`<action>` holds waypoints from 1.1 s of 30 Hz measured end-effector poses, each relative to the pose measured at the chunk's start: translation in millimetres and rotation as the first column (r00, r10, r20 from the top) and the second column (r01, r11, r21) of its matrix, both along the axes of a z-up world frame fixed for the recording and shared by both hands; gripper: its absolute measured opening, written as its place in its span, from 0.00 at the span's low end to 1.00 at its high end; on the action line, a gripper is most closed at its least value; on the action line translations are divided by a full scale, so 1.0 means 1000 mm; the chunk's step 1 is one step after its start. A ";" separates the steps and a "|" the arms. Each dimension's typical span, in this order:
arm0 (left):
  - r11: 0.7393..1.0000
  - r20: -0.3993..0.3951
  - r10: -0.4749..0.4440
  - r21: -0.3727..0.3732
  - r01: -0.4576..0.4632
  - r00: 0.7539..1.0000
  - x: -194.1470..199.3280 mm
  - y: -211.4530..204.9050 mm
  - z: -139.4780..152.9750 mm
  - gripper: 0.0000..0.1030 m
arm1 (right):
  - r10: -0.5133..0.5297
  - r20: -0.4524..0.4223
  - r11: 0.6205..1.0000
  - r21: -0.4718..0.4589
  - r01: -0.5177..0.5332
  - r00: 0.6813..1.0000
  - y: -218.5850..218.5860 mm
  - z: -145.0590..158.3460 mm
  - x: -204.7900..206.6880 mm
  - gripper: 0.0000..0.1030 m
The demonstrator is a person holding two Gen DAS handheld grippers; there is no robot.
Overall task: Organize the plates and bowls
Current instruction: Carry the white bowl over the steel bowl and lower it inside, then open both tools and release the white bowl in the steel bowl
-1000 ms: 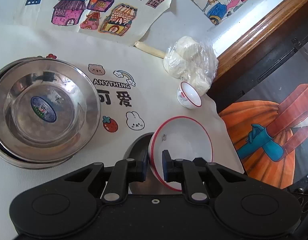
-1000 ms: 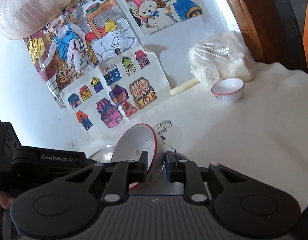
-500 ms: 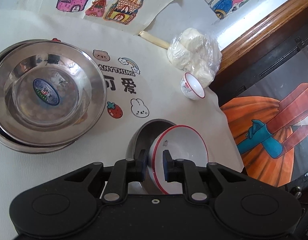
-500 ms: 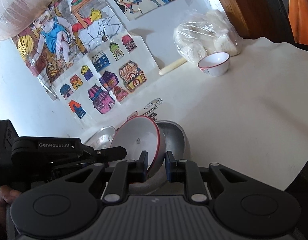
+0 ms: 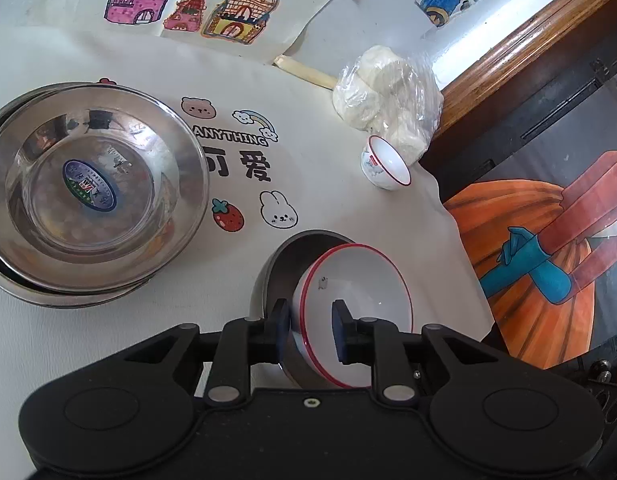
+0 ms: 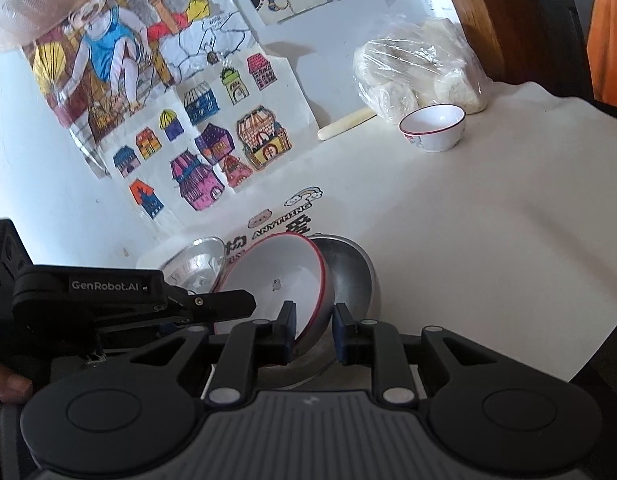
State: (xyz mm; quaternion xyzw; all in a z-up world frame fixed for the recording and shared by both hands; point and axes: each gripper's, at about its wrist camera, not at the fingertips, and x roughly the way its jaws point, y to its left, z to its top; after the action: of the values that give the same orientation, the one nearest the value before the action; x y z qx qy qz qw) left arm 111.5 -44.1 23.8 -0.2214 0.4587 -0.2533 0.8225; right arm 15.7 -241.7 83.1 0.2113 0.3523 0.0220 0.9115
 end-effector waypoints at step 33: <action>0.999 0.066 0.030 -0.016 -0.029 0.997 0.001 0.010 0.020 0.57 | 0.007 -0.017 1.000 -0.027 -0.008 1.000 0.003 0.003 0.007 0.40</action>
State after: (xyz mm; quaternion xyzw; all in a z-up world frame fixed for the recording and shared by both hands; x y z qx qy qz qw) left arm 112.3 -34.4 44.2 -0.2260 0.4259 -0.2518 0.8391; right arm 23.0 -238.4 85.9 0.1977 0.3612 0.0189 0.9111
